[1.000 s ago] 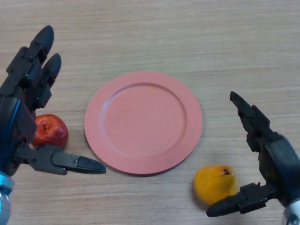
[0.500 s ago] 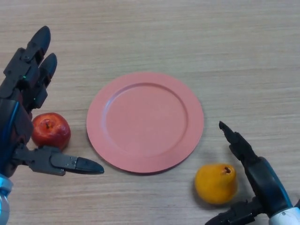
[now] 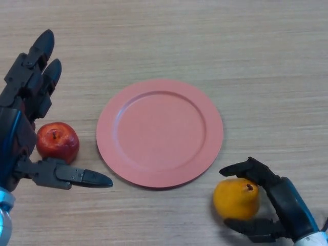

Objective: Pick up the yellow pear and place it on the plate

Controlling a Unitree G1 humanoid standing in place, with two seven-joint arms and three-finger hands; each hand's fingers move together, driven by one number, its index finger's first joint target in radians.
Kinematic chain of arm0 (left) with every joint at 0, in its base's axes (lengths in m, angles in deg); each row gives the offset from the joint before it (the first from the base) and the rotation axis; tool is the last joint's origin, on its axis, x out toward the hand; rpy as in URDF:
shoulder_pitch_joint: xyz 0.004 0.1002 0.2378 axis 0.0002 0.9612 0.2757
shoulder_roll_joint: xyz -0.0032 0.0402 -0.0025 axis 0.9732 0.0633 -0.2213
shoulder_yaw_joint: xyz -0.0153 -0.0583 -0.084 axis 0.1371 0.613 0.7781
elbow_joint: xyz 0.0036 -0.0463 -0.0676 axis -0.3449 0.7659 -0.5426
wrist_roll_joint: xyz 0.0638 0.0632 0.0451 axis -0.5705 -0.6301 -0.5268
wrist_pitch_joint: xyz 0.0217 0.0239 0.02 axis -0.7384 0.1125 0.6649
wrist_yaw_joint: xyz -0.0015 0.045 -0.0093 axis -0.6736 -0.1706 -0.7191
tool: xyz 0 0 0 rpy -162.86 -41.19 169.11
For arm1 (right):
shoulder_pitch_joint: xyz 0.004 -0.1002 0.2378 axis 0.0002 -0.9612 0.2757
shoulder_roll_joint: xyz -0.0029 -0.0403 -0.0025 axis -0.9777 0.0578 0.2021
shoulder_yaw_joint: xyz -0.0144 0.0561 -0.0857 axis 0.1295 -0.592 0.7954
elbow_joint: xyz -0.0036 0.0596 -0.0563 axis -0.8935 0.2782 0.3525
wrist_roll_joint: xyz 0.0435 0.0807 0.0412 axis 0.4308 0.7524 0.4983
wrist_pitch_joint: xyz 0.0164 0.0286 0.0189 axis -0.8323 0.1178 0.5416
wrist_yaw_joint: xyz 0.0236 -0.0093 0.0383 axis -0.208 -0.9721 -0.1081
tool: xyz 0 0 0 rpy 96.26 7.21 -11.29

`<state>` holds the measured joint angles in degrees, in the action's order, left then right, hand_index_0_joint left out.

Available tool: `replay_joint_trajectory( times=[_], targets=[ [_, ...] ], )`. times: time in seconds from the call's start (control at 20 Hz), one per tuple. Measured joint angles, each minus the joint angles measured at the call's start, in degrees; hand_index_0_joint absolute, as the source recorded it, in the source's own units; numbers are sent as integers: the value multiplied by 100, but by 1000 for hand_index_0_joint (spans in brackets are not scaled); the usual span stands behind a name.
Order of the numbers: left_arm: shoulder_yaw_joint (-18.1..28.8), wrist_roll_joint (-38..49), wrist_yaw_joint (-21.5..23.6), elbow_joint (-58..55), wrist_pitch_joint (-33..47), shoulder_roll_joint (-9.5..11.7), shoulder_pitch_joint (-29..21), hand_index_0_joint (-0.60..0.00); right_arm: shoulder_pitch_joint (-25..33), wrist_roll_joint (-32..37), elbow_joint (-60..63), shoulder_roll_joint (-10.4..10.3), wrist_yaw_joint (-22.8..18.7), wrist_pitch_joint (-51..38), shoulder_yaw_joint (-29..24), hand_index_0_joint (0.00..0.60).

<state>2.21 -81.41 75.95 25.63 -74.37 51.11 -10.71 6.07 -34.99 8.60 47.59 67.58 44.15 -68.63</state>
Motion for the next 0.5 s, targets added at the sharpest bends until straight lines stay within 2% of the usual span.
replay_joint_trajectory(
  times=[0.1, 0.2, 0.25, 0.4, 0.5],
  targets=[
    [-2, 0, 64, 2, 66, 0, -14, 0, -60, -177, -329, 9, 20, 261, 4, 600],
    [-1, 3, 94, 27, 161, 0, -13, 0, -147, 558, -1196, -1, 252, 1112, 3, 600],
    [-1, 3, 94, 34, 161, 0, -12, 0, -122, 667, -1622, -5, 258, 1350, 2, 600],
    [1, 3, 94, 33, 161, 0, -12, 0, 230, 630, -2049, -10, 483, 1631, 73, 600],
    [-2, 3, 96, 28, 161, 0, -16, 0, 580, 618, -2001, -38, 521, 1723, 348, 600]
  ],
)
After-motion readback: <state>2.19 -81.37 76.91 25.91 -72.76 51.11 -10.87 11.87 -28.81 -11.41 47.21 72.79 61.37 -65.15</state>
